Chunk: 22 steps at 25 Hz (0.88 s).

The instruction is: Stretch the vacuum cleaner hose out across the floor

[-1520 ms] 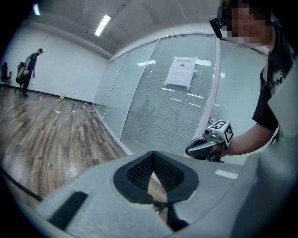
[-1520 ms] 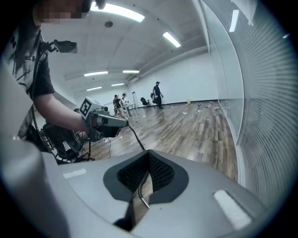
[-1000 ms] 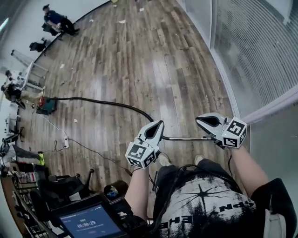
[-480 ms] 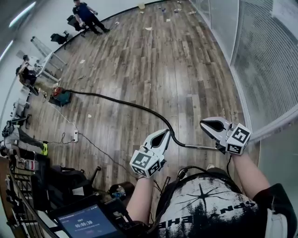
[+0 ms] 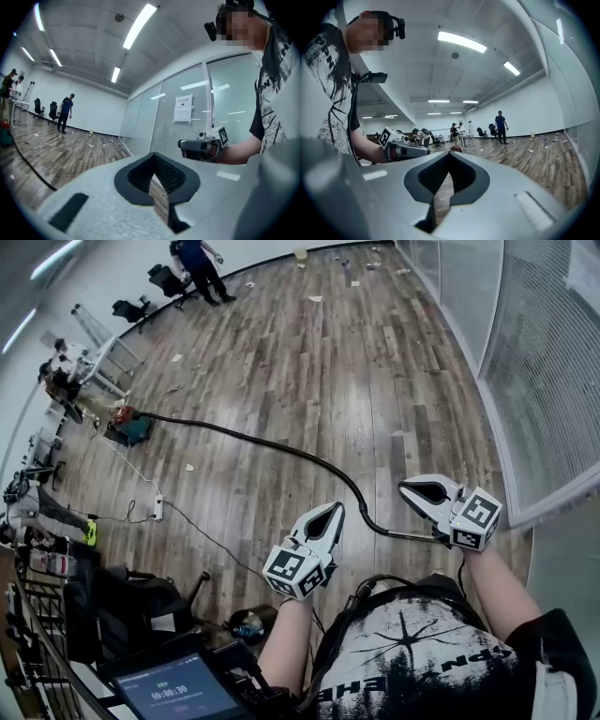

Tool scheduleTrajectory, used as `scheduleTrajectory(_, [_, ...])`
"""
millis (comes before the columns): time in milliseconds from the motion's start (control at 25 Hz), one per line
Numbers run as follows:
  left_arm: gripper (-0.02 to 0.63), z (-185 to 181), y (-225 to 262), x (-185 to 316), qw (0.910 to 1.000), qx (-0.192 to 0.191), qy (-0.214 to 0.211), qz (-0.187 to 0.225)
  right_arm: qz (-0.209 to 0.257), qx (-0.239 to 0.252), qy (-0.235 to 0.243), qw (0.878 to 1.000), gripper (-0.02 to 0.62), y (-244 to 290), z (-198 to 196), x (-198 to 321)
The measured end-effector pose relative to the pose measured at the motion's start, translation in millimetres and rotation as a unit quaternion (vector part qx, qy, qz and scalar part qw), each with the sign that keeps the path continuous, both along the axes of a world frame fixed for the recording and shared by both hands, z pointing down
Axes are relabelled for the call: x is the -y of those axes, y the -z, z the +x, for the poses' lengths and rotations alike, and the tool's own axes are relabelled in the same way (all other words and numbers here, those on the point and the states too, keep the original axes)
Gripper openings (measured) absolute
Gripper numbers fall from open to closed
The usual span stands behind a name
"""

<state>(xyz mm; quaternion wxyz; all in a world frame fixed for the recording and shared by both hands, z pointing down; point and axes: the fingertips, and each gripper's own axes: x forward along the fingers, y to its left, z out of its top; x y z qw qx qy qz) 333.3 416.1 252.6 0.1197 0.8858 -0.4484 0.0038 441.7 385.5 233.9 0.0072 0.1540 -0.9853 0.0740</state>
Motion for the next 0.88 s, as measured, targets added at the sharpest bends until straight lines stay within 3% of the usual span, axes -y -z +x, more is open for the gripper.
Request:
scheduleTrajectory(160, [0.0, -10.0, 7.3, 4.2, 0.9994, -0.035, 0.006, 0.001, 0.02, -0.045, -0.002, 0.999, 0.007, -6.0, -15.1, 1.1])
scheduleTrajectory(320, [0.0, -13.5, 12.2, 7.4, 0.9983, -0.058, 0.008, 0.001, 0.027, -0.053, 0.004, 0.998, 0.006, -1.9, -22.9, 1.7])
scheduleTrajectory(680, [0.0, -22.2, 15.9, 1.4, 0.9993, -0.035, 0.012, 0.009, 0.024, -0.063, 0.001, 0.998, 0.006, -1.6, -37.6, -0.1])
scheduleTrajectory(880, [0.0, -28.4, 19.7, 1.1, 0.9986, -0.05, 0.017, 0.005, 0.025, -0.072, 0.006, 0.997, 0.006, -5.0, -43.0, -3.0])
